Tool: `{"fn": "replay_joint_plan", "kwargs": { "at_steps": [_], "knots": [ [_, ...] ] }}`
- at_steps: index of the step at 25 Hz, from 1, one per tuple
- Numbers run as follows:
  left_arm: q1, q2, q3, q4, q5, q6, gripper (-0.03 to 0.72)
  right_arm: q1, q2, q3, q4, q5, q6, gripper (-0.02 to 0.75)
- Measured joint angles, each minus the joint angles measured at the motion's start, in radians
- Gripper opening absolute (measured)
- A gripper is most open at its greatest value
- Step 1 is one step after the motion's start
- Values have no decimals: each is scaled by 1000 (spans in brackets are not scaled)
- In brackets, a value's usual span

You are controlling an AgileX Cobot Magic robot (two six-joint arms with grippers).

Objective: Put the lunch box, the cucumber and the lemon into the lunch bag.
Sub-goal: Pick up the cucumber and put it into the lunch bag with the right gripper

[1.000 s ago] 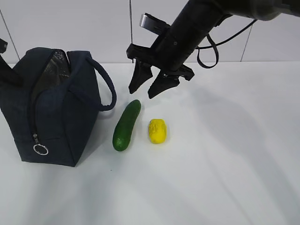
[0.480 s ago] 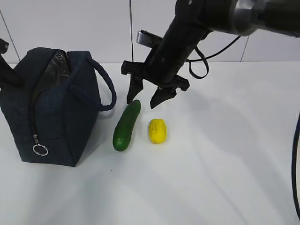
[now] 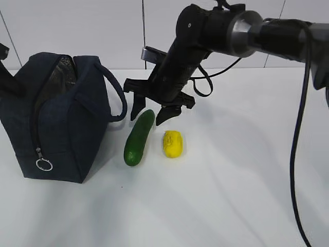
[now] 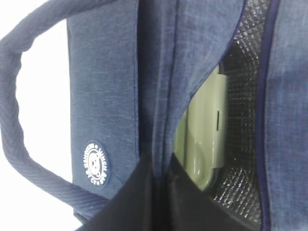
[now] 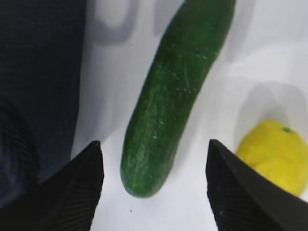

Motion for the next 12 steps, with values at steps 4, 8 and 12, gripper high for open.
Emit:
{"fn": "replay_joint_plan", "kwargs": {
  "at_steps": [4, 8, 12],
  "knots": [
    [0, 0, 0, 5, 0, 0, 0, 19, 50, -65, -20, -3, 11, 506],
    [0, 0, 0, 17, 0, 0, 0, 28, 91, -105, -47, -3, 23, 506],
    [0, 0, 0, 19, 0, 0, 0, 32, 128, -146, -75, 12, 39, 506]
  ]
}}
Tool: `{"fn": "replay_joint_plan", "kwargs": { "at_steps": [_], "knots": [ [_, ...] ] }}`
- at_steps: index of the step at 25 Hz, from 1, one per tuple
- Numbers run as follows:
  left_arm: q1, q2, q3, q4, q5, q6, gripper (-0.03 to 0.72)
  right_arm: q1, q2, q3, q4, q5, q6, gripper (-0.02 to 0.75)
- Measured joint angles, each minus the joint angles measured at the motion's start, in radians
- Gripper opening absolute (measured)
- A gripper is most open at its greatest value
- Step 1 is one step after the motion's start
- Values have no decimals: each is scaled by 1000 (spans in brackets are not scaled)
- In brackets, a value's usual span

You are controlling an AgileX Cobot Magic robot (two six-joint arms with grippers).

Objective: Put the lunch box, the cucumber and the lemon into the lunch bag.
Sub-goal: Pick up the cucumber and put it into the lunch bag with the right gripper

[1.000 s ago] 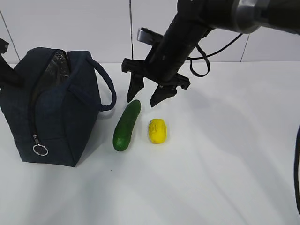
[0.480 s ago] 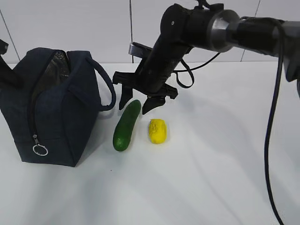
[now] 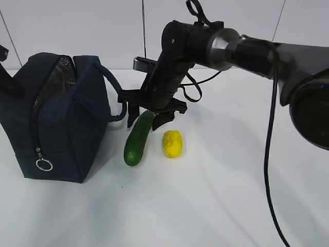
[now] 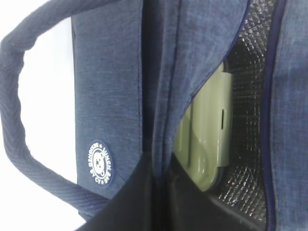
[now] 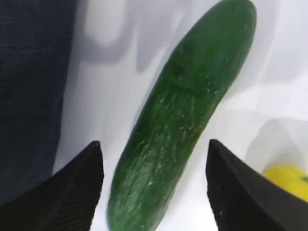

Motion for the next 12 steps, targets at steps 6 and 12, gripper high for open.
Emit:
{"fn": "replay_joint_plan", "kwargs": {
  "at_steps": [6, 12],
  "knots": [
    [0, 0, 0, 8, 0, -1, 0, 0, 31, -5, -42, 0, 15, 506],
    [0, 0, 0, 14, 0, -1, 0, 0, 33, -7, -48, -18, 19, 507]
  ]
}}
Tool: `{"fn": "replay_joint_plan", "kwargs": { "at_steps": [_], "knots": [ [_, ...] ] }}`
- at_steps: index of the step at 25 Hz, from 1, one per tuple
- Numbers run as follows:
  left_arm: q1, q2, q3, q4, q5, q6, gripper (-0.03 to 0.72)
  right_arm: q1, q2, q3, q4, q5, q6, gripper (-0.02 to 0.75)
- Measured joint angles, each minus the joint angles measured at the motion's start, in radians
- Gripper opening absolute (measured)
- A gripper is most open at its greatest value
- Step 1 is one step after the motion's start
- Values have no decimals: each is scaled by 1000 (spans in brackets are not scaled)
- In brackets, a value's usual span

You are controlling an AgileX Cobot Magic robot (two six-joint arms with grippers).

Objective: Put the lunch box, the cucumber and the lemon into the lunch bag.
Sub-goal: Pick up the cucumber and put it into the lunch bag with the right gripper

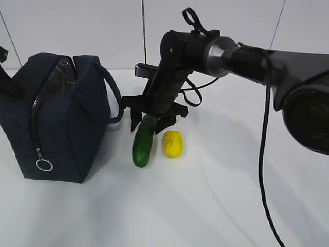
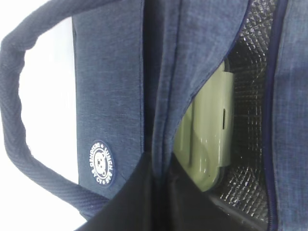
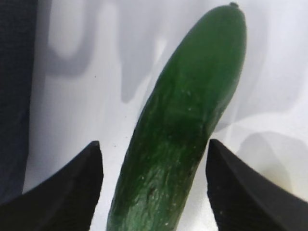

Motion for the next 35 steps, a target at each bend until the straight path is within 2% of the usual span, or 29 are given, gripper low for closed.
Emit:
{"fn": "replay_joint_plan", "kwargs": {
  "at_steps": [8, 14, 17, 21, 26, 31, 35],
  "knots": [
    [0, 0, 0, 2, 0, 0, 0, 0, 27, 0, 21, -4, 0, 501],
    [0, 0, 0, 2, 0, 0, 0, 0, 27, 0, 35, -4, 2, 370],
    [0, 0, 0, 2, 0, 0, 0, 0, 27, 0, 41, -4, 2, 340],
    [0, 0, 0, 6, -2, 0, 0, 0, 27, -5, 106, 33, -29, 330],
    [0, 0, 0, 41, -19, 0, 0, 0, 27, -144, 127, 160, -61, 330],
    [0, 0, 0, 51, -22, -2, 0, 0, 27, -347, 75, 184, -82, 327],
    [0, 0, 0, 52, -21, -4, 0, 0, 27, -513, 79, 190, -87, 327]
  ]
}}
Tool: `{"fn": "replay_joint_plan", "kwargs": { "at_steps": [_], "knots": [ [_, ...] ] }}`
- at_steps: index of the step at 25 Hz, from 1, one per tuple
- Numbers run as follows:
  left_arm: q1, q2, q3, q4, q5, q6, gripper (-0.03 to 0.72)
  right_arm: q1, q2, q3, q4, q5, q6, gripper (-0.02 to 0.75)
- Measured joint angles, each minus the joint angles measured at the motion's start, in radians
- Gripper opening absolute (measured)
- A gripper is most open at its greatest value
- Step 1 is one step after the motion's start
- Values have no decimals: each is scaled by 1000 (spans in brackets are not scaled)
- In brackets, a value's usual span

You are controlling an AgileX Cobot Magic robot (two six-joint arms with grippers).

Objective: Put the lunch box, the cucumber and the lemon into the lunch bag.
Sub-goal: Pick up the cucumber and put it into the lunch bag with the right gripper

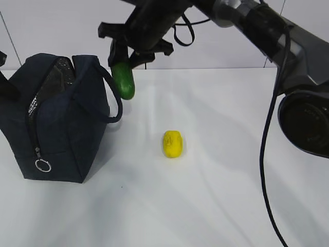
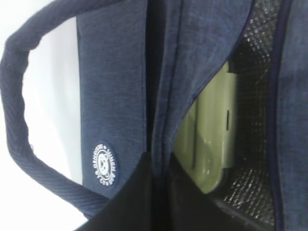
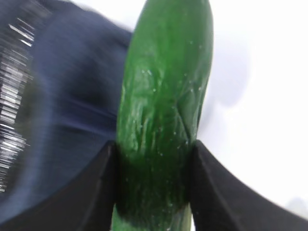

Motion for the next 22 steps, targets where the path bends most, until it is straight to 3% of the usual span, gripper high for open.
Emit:
{"fn": "replay_joint_plan", "kwargs": {
  "at_steps": [4, 12, 18, 22],
  "knots": [
    [0, 0, 0, -20, 4, 0, 0, 0, 0, -114, 73, 12, 0, 326],
    [0, 0, 0, -124, 21, 9, 0, 7, 46, -130, 475, 16, 2, 326],
    [0, 1, 0, -289, 67, 82, 0, 14, 138, -130, 567, 10, 2, 325],
    [0, 1, 0, -318, 88, 105, 0, 17, 194, -130, 595, 3, 28, 325]
  ]
}}
